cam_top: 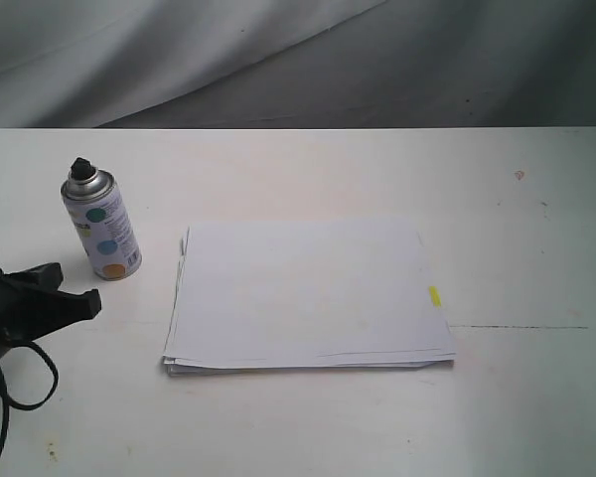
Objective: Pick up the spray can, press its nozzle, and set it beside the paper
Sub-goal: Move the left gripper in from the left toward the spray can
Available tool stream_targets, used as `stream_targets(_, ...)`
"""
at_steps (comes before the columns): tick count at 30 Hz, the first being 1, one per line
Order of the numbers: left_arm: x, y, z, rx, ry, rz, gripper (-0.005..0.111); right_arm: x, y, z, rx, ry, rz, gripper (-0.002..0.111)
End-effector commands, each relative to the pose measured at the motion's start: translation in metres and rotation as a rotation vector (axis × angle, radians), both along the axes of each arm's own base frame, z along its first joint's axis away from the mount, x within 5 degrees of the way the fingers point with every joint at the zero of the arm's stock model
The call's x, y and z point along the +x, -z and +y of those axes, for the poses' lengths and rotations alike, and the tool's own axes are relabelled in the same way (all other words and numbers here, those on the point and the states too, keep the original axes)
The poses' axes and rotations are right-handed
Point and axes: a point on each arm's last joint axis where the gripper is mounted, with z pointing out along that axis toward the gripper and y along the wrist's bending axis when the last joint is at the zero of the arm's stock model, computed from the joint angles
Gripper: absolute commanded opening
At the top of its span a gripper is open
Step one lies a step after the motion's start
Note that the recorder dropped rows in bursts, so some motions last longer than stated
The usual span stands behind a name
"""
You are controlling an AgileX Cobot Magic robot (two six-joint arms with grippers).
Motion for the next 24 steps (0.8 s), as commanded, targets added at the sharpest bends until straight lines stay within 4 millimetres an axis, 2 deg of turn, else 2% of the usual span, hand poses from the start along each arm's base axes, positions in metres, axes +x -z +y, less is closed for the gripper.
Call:
stream_targets(1,0.0047,0.0041,-0.0017,-0.005,-0.006,-0.009,0.0,-0.0001,0.0008,-0.0004,0.01,0.007,0.0,0.0)
stream_targets(5,0.0047,0.0049,-0.0028,0.003,0.012,-0.008,0.001,-0.0001,0.0008,-0.0004,0.01,0.007,0.0,0.0)
stream_targets(9,0.0048,0.0047,-0.0028,0.003,0.012,-0.011,0.013,-0.0001,0.0008,-0.0004,0.01,0.007,0.0,0.0)
stream_targets(12,0.0047,0.0046,-0.0033,0.006,0.02,-0.012,0.035,-0.0001,0.0008,-0.0004,0.01,0.007,0.0,0.0)
stream_targets(17,0.0057,0.0012,-0.0087,0.019,0.092,-0.055,0.094,-0.0001,0.0008,-0.0004,0.01,0.007,0.0,0.0)
stream_targets(18,0.0062,0.0,-0.0091,0.018,0.096,-0.07,0.102,-0.0001,0.0008,-0.0004,0.01,0.007,0.0,0.0)
stream_targets(24,0.0082,-0.0048,-0.0092,0.005,0.09,-0.126,0.104,-0.0001,0.0008,-0.0004,0.01,0.007,0.0,0.0)
